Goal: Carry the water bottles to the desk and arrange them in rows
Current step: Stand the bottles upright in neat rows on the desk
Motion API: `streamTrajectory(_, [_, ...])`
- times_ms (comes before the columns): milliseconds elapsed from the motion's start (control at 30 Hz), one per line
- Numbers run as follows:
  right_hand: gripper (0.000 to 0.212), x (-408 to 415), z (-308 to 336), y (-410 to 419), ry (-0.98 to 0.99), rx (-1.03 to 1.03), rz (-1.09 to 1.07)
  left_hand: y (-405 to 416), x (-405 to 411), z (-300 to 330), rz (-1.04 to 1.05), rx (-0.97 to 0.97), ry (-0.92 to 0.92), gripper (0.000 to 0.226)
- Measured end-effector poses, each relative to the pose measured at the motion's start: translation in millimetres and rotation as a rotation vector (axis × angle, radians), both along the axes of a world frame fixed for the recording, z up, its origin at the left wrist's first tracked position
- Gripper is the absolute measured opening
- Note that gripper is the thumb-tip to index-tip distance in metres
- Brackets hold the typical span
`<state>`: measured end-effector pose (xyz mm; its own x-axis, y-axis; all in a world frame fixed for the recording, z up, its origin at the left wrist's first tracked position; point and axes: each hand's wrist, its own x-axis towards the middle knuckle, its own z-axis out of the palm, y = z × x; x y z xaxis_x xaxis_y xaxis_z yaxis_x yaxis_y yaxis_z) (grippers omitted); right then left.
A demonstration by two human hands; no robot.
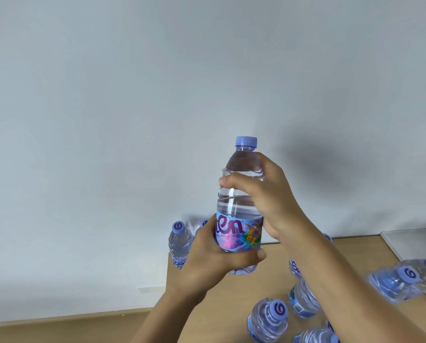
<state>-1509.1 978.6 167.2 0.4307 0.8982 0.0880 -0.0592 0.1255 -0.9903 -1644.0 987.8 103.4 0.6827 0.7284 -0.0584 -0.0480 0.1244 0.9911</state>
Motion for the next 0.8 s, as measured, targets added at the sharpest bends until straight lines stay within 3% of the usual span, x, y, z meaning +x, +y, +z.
streamTrajectory(567, [0.038,14.6,10.1,17.1,0.162,0.025,0.304,19.7,-3.9,8.7,-0.093,-0.054,-0.036,0.056])
streamTrajectory(667, [0.038,14.7,13.6,15.6,0.101,-0.033,0.3,13.9,-1.5,8.0,-0.052,-0.075,-0.052,0.051])
streamTrajectory(800, [0.038,6.7,16.9,3.3,-0.041,-0.045,0.14,2.6,4.7,9.7,0.045,-0.042,-0.052,0.043])
